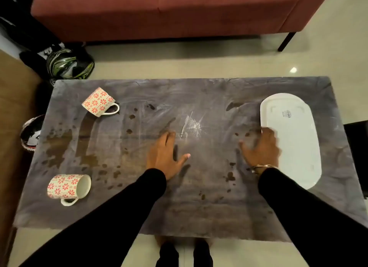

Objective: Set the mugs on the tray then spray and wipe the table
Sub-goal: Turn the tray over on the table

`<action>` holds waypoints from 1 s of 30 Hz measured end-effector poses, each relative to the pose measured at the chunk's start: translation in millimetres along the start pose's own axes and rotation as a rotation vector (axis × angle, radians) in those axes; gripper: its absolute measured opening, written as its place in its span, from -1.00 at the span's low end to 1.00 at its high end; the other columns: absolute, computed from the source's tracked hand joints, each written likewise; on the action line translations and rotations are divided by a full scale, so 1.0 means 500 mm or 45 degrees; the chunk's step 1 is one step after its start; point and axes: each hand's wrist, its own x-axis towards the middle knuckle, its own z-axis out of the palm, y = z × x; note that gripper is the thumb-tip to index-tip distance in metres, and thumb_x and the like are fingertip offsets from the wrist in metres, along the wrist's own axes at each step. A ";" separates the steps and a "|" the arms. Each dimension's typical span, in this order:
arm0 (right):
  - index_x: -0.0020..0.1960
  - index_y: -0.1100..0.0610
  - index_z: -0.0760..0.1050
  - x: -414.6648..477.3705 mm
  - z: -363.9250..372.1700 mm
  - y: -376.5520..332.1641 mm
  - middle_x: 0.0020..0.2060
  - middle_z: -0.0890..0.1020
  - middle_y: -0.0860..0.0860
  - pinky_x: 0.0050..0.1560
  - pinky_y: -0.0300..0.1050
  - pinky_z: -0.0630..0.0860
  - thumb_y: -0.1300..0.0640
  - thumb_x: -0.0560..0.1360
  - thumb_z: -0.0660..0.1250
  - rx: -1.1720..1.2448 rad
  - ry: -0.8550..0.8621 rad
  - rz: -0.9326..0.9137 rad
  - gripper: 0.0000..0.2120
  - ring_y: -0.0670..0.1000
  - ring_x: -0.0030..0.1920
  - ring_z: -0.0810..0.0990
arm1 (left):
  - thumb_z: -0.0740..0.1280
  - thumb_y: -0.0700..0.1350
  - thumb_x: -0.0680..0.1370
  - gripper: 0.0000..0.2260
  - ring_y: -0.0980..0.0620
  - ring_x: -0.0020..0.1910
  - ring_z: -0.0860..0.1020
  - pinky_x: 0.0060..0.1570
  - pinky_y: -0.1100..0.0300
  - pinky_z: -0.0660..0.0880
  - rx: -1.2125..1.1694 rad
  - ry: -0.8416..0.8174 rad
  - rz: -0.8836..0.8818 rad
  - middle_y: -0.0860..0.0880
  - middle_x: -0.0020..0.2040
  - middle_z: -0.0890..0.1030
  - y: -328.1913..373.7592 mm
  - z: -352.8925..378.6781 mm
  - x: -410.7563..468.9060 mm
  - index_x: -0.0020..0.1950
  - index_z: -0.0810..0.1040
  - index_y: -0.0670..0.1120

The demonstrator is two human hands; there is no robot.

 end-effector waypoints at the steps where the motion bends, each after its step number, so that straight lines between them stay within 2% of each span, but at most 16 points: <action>1: 0.54 0.19 0.20 0.024 -0.012 0.025 0.51 0.26 0.23 0.32 0.39 0.34 -0.24 0.38 0.51 0.008 0.078 0.193 -0.07 0.31 0.48 0.27 | 0.33 0.39 0.47 -0.21 -0.18 0.41 0.46 0.34 -0.08 0.49 -0.104 0.002 -0.002 -0.15 0.46 0.42 -0.006 0.018 -0.004 0.53 0.32 -0.09; 3: 0.63 0.19 0.01 0.070 -0.047 0.085 0.60 0.08 0.25 0.46 0.40 0.12 -0.37 0.31 0.51 -0.009 0.085 0.624 0.18 0.31 0.58 0.06 | 0.37 0.33 0.48 -0.41 -0.11 0.18 0.57 0.17 -0.01 0.58 -0.195 -0.055 -0.046 -0.07 0.26 0.55 -0.007 0.051 -0.017 0.35 0.48 -0.04; 4: 0.63 0.21 0.00 0.094 -0.062 0.130 0.59 0.10 0.29 0.50 0.37 0.09 -0.48 0.24 0.48 -0.044 0.042 0.764 0.28 0.32 0.59 0.06 | 0.37 0.33 0.48 -0.52 -0.07 0.07 0.60 0.08 0.02 0.60 -0.189 -0.108 -0.073 -0.01 0.14 0.58 0.003 0.062 -0.029 0.21 0.52 0.02; 6: 0.57 0.24 0.19 0.177 -0.032 0.290 0.50 0.32 0.34 0.49 0.34 0.21 -0.72 -0.03 0.33 -0.034 -0.039 0.887 0.47 0.35 0.51 0.28 | 0.37 0.34 0.45 -0.63 0.02 -0.09 0.59 -0.05 0.05 0.62 -0.205 -0.132 -0.084 0.10 -0.03 0.58 0.033 0.085 -0.039 0.04 0.52 0.09; 8: 0.50 0.17 0.33 0.253 0.012 0.440 0.43 0.44 0.29 0.42 0.33 0.32 -0.81 -0.22 0.20 -0.100 -0.132 0.917 0.54 0.34 0.43 0.41 | 0.38 0.34 0.45 -0.62 0.06 -0.10 0.58 -0.06 0.05 0.63 -0.271 -0.186 -0.061 0.11 -0.04 0.58 0.071 0.109 -0.037 0.05 0.54 0.08; 9: 0.46 0.14 0.38 0.283 0.026 0.488 0.40 0.48 0.26 0.39 0.33 0.36 -0.80 -0.25 0.21 -0.079 -0.100 0.903 0.51 0.33 0.40 0.45 | 0.38 0.34 0.46 -0.59 0.06 -0.09 0.58 -0.04 0.05 0.63 -0.308 -0.207 -0.041 0.10 -0.02 0.59 0.091 0.126 -0.033 0.08 0.54 0.05; 10: 0.39 0.12 0.44 0.278 0.011 0.473 0.34 0.53 0.25 0.36 0.31 0.39 -0.78 -0.24 0.26 -0.077 -0.127 0.910 0.44 0.32 0.35 0.49 | 0.39 0.33 0.46 -0.57 0.05 -0.08 0.58 -0.03 0.05 0.63 -0.342 -0.230 -0.033 0.09 0.00 0.59 0.110 0.139 -0.029 0.10 0.55 0.04; 13: 0.08 0.13 0.58 0.193 -0.077 0.309 0.02 0.65 0.18 0.17 0.15 0.54 -0.62 -0.09 0.51 0.024 -0.217 0.820 0.03 0.25 0.06 0.63 | 0.41 0.32 0.45 -0.54 0.04 -0.05 0.59 0.00 0.04 0.64 -0.450 -0.283 0.029 0.08 0.05 0.58 0.166 0.170 -0.016 0.15 0.55 0.02; 15: -0.07 0.15 0.59 0.159 -0.111 0.235 -0.12 0.66 0.14 0.06 0.13 0.62 -0.46 -0.02 0.63 0.135 -0.273 0.797 -0.18 0.21 -0.09 0.66 | 0.43 0.31 0.45 -0.53 0.03 -0.03 0.58 0.02 0.04 0.64 -0.496 -0.331 0.063 0.06 0.07 0.58 0.199 0.180 -0.007 0.17 0.55 0.01; 17: -0.08 0.15 0.61 0.150 -0.134 0.198 -0.11 0.69 0.15 0.01 0.11 0.63 -0.33 0.02 0.69 0.253 -0.230 0.716 -0.28 0.19 -0.13 0.67 | 0.45 0.28 0.45 -0.54 0.03 -0.04 0.58 0.01 0.04 0.63 -0.528 -0.312 0.069 0.06 0.05 0.58 0.222 0.178 0.007 0.16 0.55 -0.01; 19: -0.03 0.19 0.63 0.146 -0.141 0.173 -0.12 0.70 0.13 -0.11 0.00 0.62 -0.18 0.12 0.72 0.350 -0.224 0.571 -0.38 0.15 -0.17 0.68 | 0.46 0.28 0.45 -0.54 0.05 -0.06 0.57 0.01 0.06 0.63 -0.585 -0.280 0.059 0.08 0.05 0.58 0.225 0.171 0.016 0.18 0.56 0.00; 24: 0.07 0.19 0.65 0.089 -0.124 0.047 -0.10 0.71 0.09 -0.29 -0.25 0.60 0.16 0.32 0.66 0.625 -0.280 0.241 -0.62 -0.03 -0.20 0.66 | 0.42 0.36 0.43 -0.47 0.13 -0.10 0.61 -0.02 0.10 0.67 -0.706 -0.241 0.010 0.12 0.07 0.62 0.191 0.129 0.021 0.24 0.58 0.04; 26: 0.07 0.15 0.63 0.062 -0.095 -0.012 -0.08 0.70 0.08 -0.17 -0.17 0.62 0.20 0.34 0.65 0.725 -0.294 0.154 -0.65 0.00 -0.17 0.68 | 0.40 0.40 0.42 -0.43 0.15 -0.06 0.63 0.00 0.06 0.67 -0.851 -0.224 -0.025 0.13 0.12 0.62 0.174 0.110 0.022 0.27 0.56 0.06; 28: 0.05 0.13 0.63 0.037 -0.066 -0.069 -0.07 0.71 0.09 -0.06 -0.08 0.61 0.22 0.35 0.63 0.788 -0.303 0.127 -0.68 0.06 -0.14 0.69 | 0.38 0.44 0.38 -0.30 0.18 0.06 0.63 0.04 0.07 0.67 -0.973 -0.202 -0.054 0.16 0.25 0.59 0.154 0.090 0.021 0.40 0.50 0.09; 30: 0.08 0.16 0.63 0.009 -0.037 -0.127 -0.07 0.70 0.07 -0.13 -0.21 0.60 0.27 0.38 0.59 0.819 -0.317 0.068 -0.70 0.07 -0.11 0.68 | 0.37 0.51 0.31 -0.16 0.21 0.18 0.59 0.05 0.10 0.66 -1.060 -0.176 -0.064 0.17 0.37 0.52 0.123 0.072 0.012 0.49 0.41 0.12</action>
